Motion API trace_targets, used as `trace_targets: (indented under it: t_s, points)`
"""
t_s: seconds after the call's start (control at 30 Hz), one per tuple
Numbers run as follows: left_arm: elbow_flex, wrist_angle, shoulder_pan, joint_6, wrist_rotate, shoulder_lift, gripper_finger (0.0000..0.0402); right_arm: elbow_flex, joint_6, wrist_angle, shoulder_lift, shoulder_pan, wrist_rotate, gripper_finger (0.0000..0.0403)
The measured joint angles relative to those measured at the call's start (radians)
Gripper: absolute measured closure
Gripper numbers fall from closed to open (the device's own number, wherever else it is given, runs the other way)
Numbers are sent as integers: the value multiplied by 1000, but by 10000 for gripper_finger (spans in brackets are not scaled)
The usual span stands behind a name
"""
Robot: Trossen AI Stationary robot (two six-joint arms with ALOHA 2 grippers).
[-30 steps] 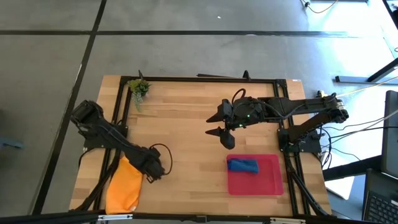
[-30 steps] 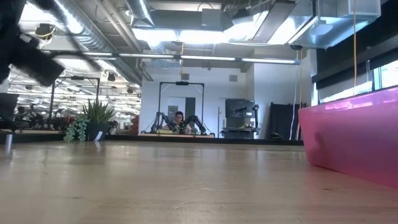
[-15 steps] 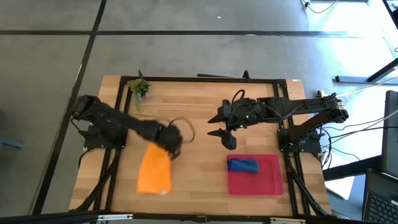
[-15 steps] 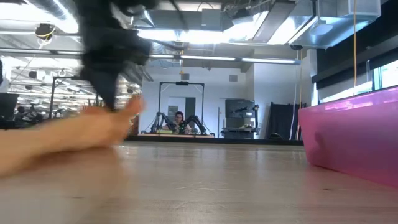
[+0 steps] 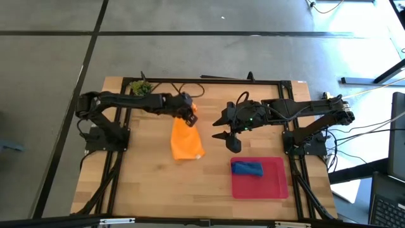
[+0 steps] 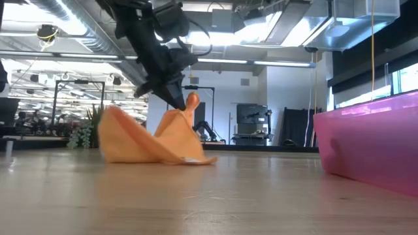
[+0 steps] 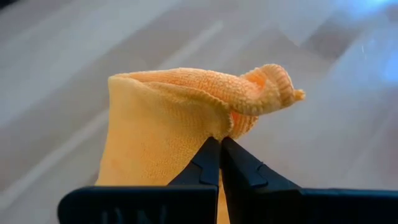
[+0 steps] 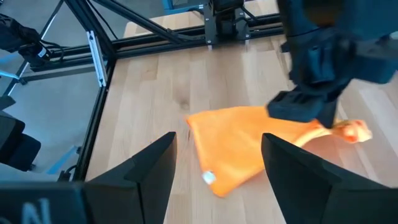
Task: Roll microfiber towels into tight, uniform cylinder then place into a basket
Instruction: Move the orange microfiber towel to the center of the table, then fold the orange microfiber towel
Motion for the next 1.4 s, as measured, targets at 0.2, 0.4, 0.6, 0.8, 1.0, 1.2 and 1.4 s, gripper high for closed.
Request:
trace_targets:
  t_s: [0.2, 0.4, 0.6, 0.8, 1.0, 1.2, 1.4]
  points:
    - [0, 3, 36, -29, 2, 0, 401, 0, 22, 1, 0, 0, 0, 169]
    - [0, 8, 38, -52, 3, 0, 393, 0, 27, 1, 0, 0, 1, 169]
    - [0, 20, 41, -9, 2, 0, 350, 0, 29, 2, 0, 0, 19, 169]
    - [0, 29, 64, -53, 23, -6, 322, 0, 43, 3, 0, 0, 19, 169]
    - [2, 20, 90, 15, 78, -125, 325, 0, 71, -10, 0, -21, 20, 169]
    - [3, -1, 4, 145, 75, -254, 326, 0, 17, -50, 0, -26, 20, 169]
    - [3, 41, -109, 116, -56, -175, 326, 0, 21, -95, 0, -26, 11, 169]
